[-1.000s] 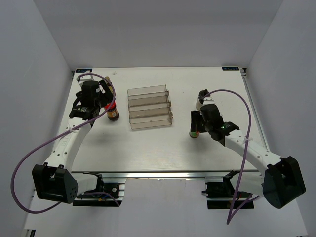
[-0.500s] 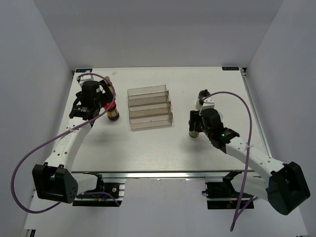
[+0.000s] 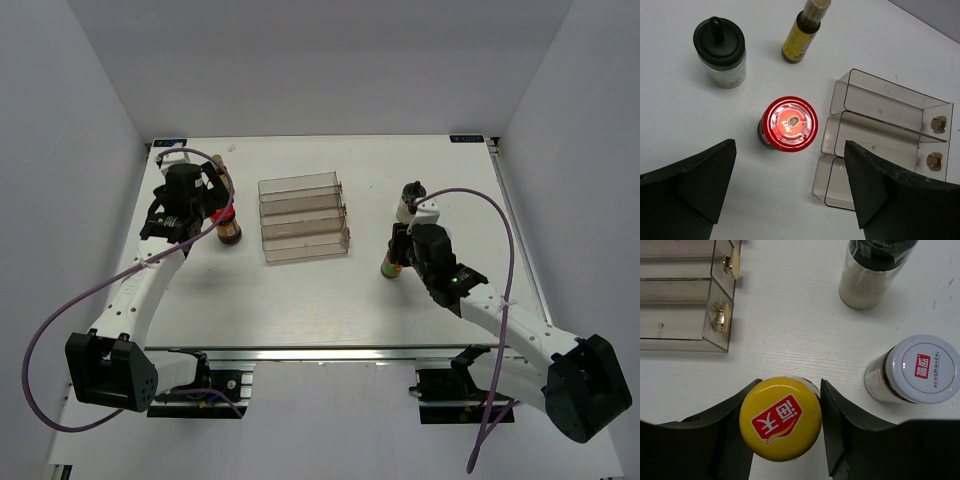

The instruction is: Organize the condiment bottles

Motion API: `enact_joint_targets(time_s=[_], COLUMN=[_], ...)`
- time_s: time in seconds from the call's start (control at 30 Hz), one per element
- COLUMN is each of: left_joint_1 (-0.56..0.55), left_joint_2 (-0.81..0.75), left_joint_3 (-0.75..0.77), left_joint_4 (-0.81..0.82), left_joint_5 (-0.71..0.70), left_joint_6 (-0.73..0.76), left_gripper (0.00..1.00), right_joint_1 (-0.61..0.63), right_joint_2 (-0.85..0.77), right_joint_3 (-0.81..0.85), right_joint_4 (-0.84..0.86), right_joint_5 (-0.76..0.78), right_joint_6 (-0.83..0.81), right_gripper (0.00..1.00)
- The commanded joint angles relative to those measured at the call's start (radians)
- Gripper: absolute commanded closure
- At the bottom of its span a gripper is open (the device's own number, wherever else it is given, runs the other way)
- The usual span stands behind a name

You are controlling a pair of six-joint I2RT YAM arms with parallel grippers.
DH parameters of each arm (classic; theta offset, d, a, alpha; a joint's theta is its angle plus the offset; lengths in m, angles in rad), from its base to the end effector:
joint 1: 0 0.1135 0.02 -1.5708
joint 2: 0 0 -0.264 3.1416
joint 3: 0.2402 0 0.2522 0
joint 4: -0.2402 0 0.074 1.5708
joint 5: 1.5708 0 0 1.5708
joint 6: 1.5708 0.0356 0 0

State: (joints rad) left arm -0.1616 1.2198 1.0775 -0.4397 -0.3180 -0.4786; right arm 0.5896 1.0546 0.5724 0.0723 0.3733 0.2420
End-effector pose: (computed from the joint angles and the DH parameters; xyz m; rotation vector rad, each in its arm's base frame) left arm 0.2686 -0.0325 0.3268 -0.5137 2.0572 -0.0368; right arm 0.2007 0.1187 0.2400 -0.0988 1.9527 0.1788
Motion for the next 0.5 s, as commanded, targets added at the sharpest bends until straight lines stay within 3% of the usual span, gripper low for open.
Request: enact_joint_targets(time_s=[0.0,0.13,0.47], left_joint_1=[-0.004,-0.004,-0.004], left_joint_2=[-0.011,-0.013,0.006], left_joint_3=[0.004,0.002,0.016], left_joint_4=[0.015,0.015,0.013], left_joint_5=[-0.009,-0.009,-0.033], left_joint_6=[0.009,0.009,0.009], left_gripper=[0.02,0.02,0.02], right_joint_1=[0.007,0.013,0.013], right_joint_2=[-0.039,-0.006,0.266], right_joint_3=[0.052,0.156,0.493], right_joint_4=[0.069,0.098,0.225], right_joint_5=[-0.020,-0.043,-0.079], right_joint_6=[-0.044,-0.104,-0.194], right_gripper=[0.91,1.00,1.00])
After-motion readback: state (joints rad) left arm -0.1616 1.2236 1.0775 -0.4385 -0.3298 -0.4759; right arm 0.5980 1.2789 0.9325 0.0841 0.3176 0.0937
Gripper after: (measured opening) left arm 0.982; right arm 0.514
